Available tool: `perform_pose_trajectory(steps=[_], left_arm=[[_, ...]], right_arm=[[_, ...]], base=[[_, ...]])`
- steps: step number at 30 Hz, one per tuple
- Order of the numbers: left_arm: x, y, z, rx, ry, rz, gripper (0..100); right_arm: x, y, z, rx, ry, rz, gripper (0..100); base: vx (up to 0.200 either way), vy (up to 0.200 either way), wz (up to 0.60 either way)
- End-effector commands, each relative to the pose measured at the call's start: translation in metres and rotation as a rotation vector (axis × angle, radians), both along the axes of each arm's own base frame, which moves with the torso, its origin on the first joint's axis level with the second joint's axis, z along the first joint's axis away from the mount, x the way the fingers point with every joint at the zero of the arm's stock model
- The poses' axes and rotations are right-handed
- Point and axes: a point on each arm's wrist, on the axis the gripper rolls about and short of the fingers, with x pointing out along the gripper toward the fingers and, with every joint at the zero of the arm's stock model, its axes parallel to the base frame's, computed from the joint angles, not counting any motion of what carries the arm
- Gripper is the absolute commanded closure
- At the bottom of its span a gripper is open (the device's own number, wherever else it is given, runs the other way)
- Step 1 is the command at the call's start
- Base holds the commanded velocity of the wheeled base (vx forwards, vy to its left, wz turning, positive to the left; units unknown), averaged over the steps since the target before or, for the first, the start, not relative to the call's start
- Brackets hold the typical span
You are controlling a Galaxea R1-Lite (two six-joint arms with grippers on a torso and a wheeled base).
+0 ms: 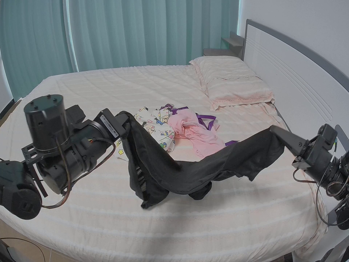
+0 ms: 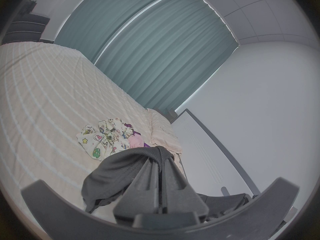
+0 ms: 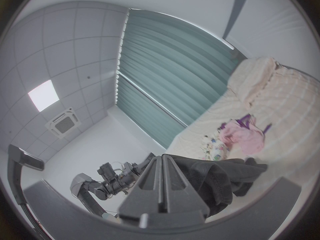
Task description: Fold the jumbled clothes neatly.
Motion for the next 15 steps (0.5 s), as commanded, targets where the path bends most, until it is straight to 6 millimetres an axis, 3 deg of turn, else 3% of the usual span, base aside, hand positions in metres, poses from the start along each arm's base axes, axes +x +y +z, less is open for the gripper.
perform_pose_trajectory(steps=[1, 6, 15], left_arm=[[-0.028, 0.018, 0.01, -0.04, -0.036, 0.001, 100], [-0.036, 0.021, -0.014, -0.065, 0.065, -0.003, 100], [-0.047, 0.026, -0.035, -0.129, 0.1, -0.016, 100]], right_arm=[[-0.006, -0.005, 0.009, 0.014, -0.035, 0.008, 100], [0.004, 0.002, -0.025, -0.047, 0.106, 0.017, 100], [0.001, 0.004, -0.048, -0.092, 0.212, 0.033, 100]], base=[[0.0, 0.0, 0.0], [0.0, 0.0, 0.0], [0.0, 0.0, 0.0]])
